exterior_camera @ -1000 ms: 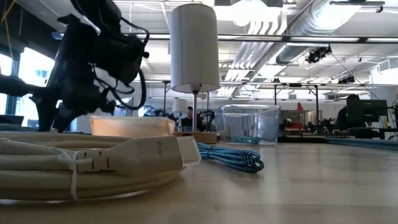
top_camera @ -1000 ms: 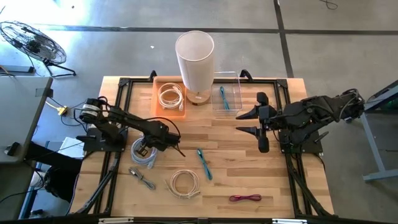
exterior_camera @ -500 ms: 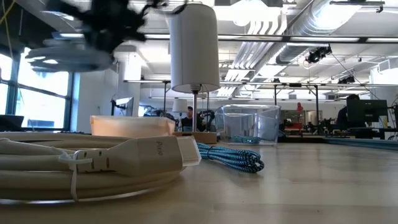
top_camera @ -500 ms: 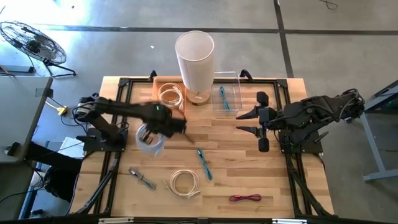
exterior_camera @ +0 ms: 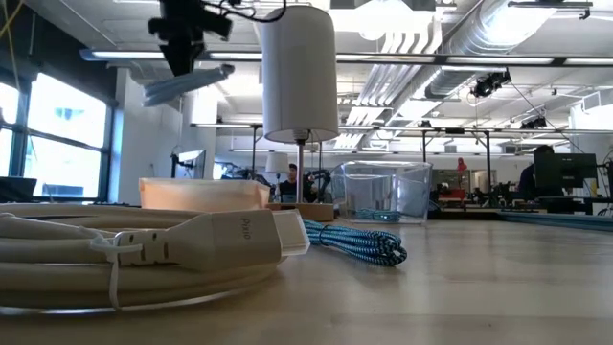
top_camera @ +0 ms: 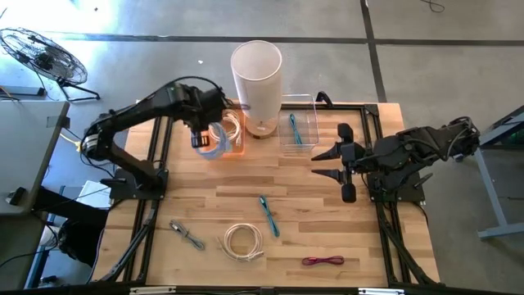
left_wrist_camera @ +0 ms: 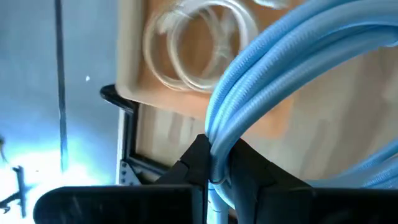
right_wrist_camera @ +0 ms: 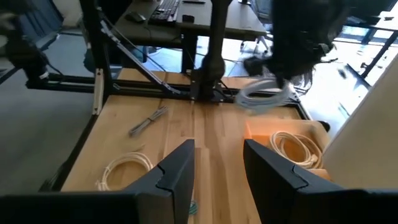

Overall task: Pick & Place USB Port
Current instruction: Put the light blue usb cable into the orange bin

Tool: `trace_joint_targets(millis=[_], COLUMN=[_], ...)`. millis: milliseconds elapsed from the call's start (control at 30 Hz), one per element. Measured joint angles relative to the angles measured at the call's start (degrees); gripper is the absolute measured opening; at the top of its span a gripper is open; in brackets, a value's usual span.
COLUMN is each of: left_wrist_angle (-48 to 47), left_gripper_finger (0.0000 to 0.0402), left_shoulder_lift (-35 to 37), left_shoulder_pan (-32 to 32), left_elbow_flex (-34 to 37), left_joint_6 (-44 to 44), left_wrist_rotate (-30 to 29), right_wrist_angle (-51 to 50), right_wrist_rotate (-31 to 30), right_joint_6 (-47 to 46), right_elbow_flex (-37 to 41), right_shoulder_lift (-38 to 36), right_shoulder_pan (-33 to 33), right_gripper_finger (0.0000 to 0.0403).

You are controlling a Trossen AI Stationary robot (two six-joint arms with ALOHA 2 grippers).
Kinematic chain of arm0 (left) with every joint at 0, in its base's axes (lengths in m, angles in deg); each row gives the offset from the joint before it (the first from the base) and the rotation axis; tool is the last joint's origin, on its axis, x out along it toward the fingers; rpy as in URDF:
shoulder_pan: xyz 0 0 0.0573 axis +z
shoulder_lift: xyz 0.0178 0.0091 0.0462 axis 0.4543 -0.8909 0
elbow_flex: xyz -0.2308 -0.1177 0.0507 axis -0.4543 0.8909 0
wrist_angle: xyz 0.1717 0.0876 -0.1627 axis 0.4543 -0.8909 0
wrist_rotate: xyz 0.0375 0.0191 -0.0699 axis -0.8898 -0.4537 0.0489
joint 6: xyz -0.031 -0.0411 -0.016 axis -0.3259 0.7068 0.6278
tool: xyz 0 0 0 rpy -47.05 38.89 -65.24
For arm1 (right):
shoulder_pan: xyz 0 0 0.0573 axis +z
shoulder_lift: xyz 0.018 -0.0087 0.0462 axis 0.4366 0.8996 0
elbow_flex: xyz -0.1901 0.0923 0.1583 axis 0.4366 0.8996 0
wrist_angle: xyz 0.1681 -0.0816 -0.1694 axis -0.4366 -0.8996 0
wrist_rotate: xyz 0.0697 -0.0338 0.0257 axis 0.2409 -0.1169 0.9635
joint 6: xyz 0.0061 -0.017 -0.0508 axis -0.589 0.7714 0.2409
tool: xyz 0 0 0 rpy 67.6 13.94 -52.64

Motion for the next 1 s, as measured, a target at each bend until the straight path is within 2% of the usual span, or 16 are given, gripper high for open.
trace_joint_targets(millis=[167,367,667,800,1000], left_wrist_angle=[8.9,10.2,13.6,15.8,20.4], left_gripper_finger=[0.0031,0.0031,0.0031,0.0031,0.0031], left_shoulder_lift=[3.4,4.9,5.7,5.5,5.5], left_shoulder_pan=[8.2,13.8,17.4,19.5,21.5], left_elbow_flex=[7.8,14.1,15.4,15.4,15.4], left_joint_6=[-0.3,1.2,2.3,8.7,16.4], left_wrist_rotate=[5.3,7.7,5.5,5.8,9.9], right_wrist_angle=[0.0,-0.1,-0.7,-0.7,-1.3], right_wrist_rotate=[-0.9,-1.0,-1.2,-1.2,-1.2], right_joint_6=[-0.1,-0.2,-0.2,-0.1,0.0], right_elbow_flex=[0.0,0.0,0.0,0.0,0.0], right_shoulder_lift=[0.0,0.0,0.0,0.0,0.0], right_shoulder_pan=[1.8,3.3,3.8,3.8,3.8], right_gripper_finger=[0.0129,0.0129,0.0129,0.0129,0.0129])
